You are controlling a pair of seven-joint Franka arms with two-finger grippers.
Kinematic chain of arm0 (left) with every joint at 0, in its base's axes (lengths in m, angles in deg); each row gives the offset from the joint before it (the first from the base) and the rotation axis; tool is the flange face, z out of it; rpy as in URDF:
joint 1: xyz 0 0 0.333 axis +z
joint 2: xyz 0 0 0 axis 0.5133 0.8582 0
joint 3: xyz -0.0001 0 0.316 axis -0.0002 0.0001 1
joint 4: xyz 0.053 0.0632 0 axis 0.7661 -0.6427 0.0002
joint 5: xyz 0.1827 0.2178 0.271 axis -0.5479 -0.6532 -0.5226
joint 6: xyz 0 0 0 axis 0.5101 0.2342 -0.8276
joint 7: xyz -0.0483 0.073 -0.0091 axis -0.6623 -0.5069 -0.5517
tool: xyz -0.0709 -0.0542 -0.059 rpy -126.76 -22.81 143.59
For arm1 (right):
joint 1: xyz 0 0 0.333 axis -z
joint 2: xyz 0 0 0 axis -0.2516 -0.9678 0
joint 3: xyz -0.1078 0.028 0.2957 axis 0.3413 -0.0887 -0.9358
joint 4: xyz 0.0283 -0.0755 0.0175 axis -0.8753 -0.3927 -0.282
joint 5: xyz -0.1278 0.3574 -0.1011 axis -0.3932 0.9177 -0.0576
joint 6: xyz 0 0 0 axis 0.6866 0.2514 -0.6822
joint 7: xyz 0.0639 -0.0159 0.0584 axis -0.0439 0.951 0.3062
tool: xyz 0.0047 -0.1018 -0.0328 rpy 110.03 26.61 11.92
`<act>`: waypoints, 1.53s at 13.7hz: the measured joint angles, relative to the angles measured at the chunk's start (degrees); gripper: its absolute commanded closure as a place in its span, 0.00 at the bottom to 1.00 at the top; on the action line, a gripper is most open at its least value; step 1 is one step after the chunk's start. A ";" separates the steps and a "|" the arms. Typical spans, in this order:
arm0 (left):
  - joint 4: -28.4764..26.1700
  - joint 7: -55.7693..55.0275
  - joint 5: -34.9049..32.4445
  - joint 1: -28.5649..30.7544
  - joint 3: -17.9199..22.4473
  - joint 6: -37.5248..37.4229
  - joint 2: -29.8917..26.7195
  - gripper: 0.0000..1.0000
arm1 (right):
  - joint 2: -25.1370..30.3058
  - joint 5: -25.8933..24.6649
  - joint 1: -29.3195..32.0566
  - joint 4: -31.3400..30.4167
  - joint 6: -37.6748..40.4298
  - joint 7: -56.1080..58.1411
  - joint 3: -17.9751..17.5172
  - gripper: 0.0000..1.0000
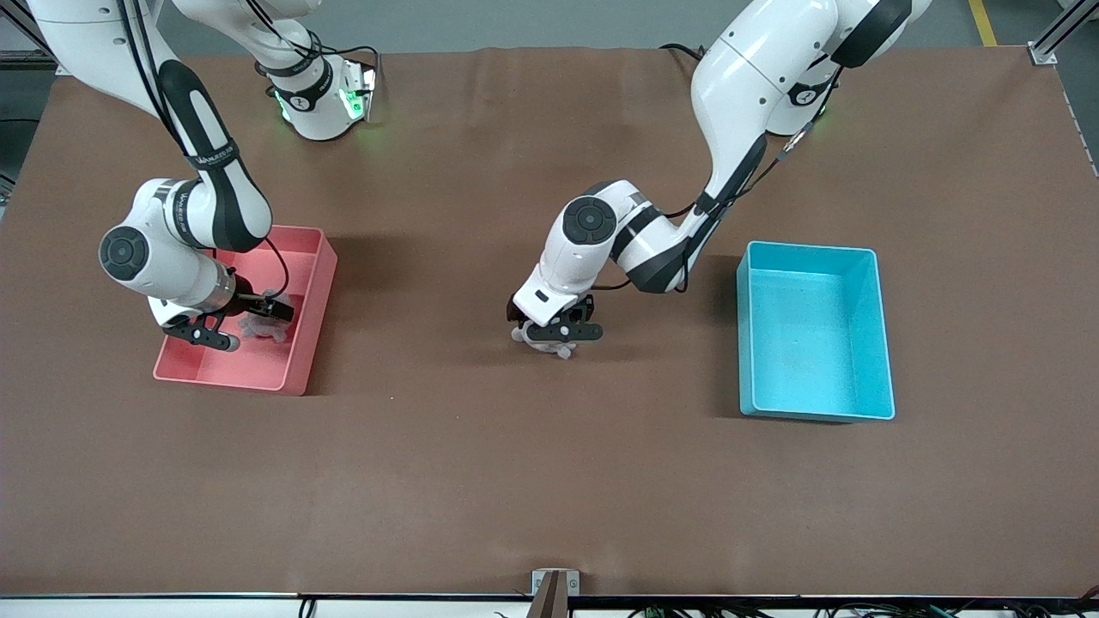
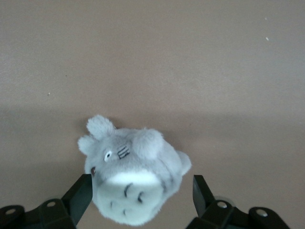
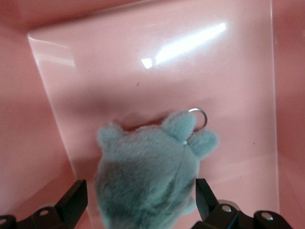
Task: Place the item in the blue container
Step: 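Grasp the plush with the left gripper while the right gripper grasps the second plush, then carry the plush over the blue box with the left gripper while the right gripper lifts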
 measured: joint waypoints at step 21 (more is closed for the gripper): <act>2.21 0.78 -0.66 3.11 0.66 -8.81 -3.74 0.76 | -1.19 0.00 0.27 -0.29 -1.42 -0.04 -0.03 0.98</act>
